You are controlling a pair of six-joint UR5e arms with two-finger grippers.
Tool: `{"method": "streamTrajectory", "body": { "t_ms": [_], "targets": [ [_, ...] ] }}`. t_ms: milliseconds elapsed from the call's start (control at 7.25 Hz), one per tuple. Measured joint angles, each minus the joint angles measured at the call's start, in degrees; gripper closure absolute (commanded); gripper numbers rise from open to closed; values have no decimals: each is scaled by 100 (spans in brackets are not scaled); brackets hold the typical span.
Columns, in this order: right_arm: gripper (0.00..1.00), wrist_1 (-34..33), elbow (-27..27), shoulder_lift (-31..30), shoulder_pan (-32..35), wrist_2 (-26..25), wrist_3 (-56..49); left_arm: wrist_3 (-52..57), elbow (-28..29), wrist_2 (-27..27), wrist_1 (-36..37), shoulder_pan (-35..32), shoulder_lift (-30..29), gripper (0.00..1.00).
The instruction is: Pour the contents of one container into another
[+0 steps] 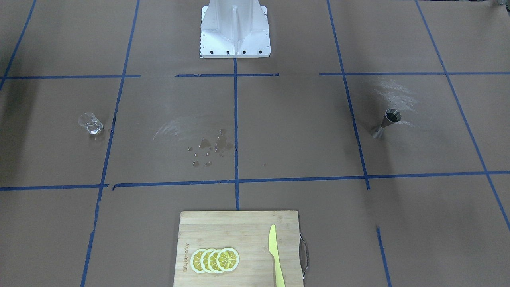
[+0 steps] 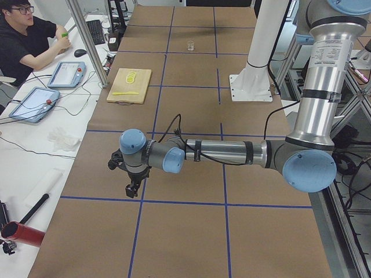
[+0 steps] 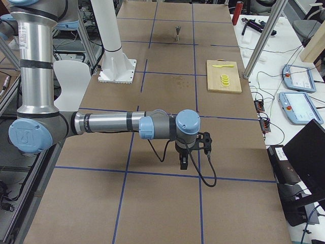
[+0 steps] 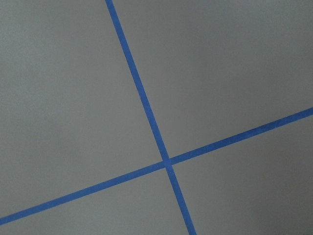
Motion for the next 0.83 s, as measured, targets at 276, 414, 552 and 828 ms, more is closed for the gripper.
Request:
{"method": "streamTrajectory", "body": {
  "t_ms": [276,414,552,828],
  "targets": [
    [0,16,-136,10,49,133,8,-19,-38,-55,4,-40,102,0],
    [0,21,-148,18,67,146,14,-41,-68,-73,30,-101,120,0],
    [0,22,-150,21,85,156,20,-88,-90,-79,64,-197,124,0],
    [0,17,-153,22,104,166,24,-192,-144,-77,218,-408,79,0]
  ]
}}
